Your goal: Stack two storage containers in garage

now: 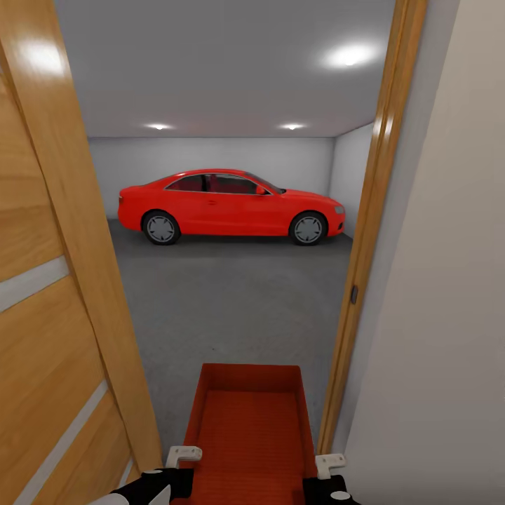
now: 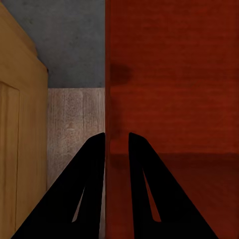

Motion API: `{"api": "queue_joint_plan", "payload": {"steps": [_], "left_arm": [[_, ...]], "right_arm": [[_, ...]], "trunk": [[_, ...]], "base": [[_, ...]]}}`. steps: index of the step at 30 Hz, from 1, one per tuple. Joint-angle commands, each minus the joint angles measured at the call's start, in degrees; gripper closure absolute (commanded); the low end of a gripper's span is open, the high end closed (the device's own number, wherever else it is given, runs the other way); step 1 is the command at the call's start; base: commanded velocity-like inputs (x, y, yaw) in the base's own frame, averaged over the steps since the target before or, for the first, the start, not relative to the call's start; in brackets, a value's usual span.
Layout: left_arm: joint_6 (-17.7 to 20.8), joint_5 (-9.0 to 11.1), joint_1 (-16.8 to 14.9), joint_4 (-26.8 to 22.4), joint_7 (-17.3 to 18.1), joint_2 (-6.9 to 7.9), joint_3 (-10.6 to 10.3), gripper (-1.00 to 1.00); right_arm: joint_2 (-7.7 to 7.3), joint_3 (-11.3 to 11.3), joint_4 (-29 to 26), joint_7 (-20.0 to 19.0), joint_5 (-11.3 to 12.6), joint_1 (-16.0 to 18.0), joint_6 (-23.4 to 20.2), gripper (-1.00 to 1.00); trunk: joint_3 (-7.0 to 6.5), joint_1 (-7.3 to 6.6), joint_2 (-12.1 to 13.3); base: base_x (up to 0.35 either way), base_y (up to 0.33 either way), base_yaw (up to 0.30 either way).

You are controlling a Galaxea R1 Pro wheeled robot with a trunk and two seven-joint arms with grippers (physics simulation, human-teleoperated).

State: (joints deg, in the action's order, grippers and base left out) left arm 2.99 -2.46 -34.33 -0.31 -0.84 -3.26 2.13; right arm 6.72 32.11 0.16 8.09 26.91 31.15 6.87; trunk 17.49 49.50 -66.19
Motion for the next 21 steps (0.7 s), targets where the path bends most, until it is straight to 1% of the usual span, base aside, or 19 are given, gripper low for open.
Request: {"api": "queue_joint_plan", "payload": {"steps": [1, 3, 6, 21], "left_arm": [[0.26, -0.47, -0.04, -0.05, -0.57, 0.09, -0.63, 1.0], [0.26, -0.45, -0.04, -0.04, -0.57, 0.15, -0.63, 1.0], [0.45, -0.5, -0.04, -0.08, -0.65, 0.18, -0.63, 1.0], [0.65, -0.7, -0.04, -0.13, -0.68, 0.11, -0.63, 1.0]], "right_arm": [[-0.81, 0.67, 0.1, 0.68, 0.95, 0.05, 0.26, 1.0], [-0.77, 0.67, 0.1, 0.66, 0.95, 0.05, 0.26, 1.0], [-0.74, 0.67, 0.1, 0.64, 0.95, 0.05, 0.33, 1.0], [-0.78, 0.67, 0.1, 0.61, 0.95, 0.05, 0.34, 1.0]], "trunk": [[0.07, 0.0, -0.05], [0.07, 0.0, -0.05], [0.07, 0.0, -0.05], [0.07, 0.0, -0.05]], "base": [[0.0, 0.0, 0.0], [0.0, 0.0, 0.0], [0.217, 0.049, 0.0], [0.311, 0.087, 0.0]]}}
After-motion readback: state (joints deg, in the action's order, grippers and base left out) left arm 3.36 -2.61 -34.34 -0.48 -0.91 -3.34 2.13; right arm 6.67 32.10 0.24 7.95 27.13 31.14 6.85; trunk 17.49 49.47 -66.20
